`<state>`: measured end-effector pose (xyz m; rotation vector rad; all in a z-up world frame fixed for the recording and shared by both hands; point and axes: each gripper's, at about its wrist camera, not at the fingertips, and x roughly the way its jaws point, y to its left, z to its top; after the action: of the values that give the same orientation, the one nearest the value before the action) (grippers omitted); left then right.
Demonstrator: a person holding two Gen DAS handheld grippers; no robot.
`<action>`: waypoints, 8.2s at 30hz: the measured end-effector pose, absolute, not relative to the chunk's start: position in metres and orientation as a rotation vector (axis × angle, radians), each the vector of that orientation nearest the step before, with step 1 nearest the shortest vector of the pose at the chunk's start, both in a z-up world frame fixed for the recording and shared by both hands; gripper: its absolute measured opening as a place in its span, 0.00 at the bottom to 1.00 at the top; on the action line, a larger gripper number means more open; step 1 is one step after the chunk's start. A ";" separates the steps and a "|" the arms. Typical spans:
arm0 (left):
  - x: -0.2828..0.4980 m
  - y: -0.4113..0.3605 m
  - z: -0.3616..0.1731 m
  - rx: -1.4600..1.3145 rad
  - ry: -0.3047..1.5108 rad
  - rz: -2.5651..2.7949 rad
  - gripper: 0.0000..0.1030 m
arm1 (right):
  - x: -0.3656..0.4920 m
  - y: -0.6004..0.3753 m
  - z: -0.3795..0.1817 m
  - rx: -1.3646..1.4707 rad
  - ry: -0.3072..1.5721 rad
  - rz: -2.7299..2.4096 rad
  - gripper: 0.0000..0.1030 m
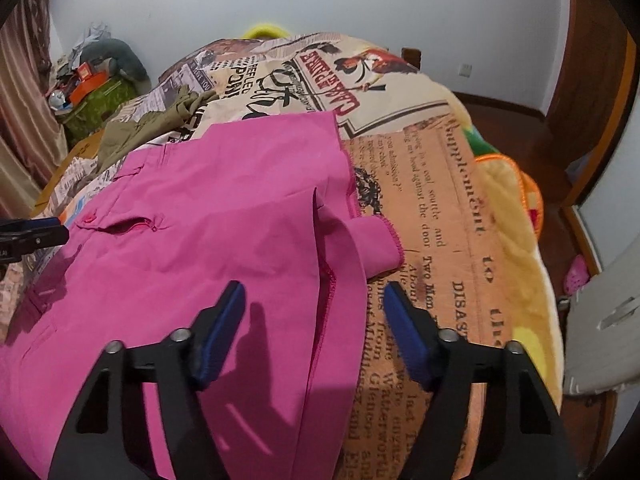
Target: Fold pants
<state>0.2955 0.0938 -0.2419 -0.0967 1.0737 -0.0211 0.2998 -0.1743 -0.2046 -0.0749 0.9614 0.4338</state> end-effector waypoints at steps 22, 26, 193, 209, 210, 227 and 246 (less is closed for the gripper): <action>0.314 0.081 -0.263 -0.051 1.181 -0.059 0.14 | 0.312 -0.165 -0.225 -0.008 1.046 0.570 0.10; 0.309 0.083 -0.259 -0.043 1.162 -0.061 0.03 | 0.309 -0.158 -0.225 -0.057 1.030 0.578 0.06; 0.409 0.157 -0.256 -0.058 1.069 0.084 0.58 | 0.440 -0.135 -0.181 -0.072 0.967 0.569 0.45; 0.448 0.171 -0.301 -0.169 1.133 0.037 0.36 | 0.503 -0.120 -0.236 -0.045 1.043 0.581 0.45; 0.449 0.170 -0.302 -0.163 1.134 0.038 0.35 | 0.506 -0.120 -0.238 -0.036 1.046 0.585 0.45; 0.442 0.157 -0.286 -0.076 1.077 0.106 0.11 | 0.513 -0.103 -0.246 -0.059 1.030 0.593 0.06; 0.439 0.160 -0.182 -0.017 0.883 0.173 0.10 | 0.499 -0.108 -0.142 -0.055 0.779 0.551 0.02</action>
<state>0.4395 0.1600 -0.1825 -0.0169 0.8827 0.1734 0.4990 -0.1078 -0.1420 -0.0551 0.7789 0.5513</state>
